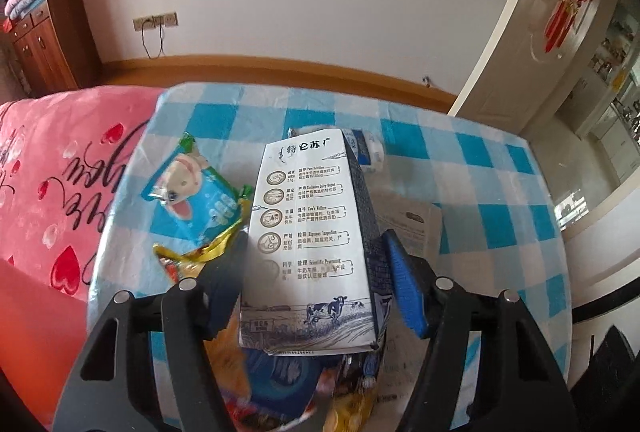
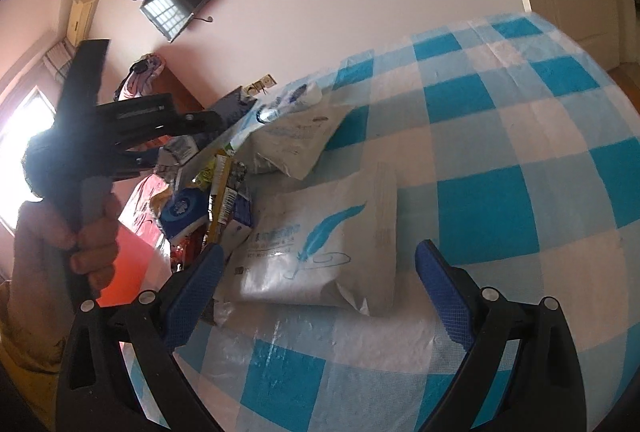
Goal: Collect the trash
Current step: 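Grasp the gold snack wrapper with the right tool while the left tool holds the carton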
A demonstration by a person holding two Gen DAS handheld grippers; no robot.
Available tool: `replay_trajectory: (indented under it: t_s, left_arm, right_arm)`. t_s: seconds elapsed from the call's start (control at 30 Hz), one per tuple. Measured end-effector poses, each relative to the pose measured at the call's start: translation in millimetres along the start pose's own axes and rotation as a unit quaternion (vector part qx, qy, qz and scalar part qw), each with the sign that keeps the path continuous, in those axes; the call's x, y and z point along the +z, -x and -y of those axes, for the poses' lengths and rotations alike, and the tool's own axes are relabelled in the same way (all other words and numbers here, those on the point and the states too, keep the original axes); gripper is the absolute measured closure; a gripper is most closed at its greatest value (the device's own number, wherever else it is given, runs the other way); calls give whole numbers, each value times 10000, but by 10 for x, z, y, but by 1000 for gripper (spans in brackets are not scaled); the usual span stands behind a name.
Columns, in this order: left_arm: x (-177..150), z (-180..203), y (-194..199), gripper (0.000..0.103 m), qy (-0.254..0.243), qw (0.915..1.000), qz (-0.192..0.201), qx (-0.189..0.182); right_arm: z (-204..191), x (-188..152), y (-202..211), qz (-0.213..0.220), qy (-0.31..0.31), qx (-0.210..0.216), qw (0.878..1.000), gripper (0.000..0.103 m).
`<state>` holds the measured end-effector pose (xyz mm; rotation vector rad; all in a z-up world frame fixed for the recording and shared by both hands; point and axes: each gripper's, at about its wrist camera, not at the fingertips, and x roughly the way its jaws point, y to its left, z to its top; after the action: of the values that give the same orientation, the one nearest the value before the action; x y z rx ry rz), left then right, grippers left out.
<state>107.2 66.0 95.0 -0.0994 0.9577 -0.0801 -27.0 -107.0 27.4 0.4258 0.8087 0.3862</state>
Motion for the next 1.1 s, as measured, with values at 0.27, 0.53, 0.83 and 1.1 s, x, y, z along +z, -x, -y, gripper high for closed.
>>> replay_trajectory:
  t_s: [0.27,0.53,0.83,1.1]
  left_arm:
    - [-275,-241,536,36,140,9987,463,-138]
    - [-722,-496,832,36,145,9974,706,-78]
    - [-1187,-795,968,36,203,9963,826,-89]
    - [-1485,-992,943,36,207,9968,761,-87]
  right_arm:
    - [-245,-47,63,192,410,169,9988,8]
    - [-459,-117,-29,-90,265,850,9960,38]
    - [-678,-163,-255,-367,390,1043,9931,56]
    - [-684,-131,-452,-495,388,699,9956,68]
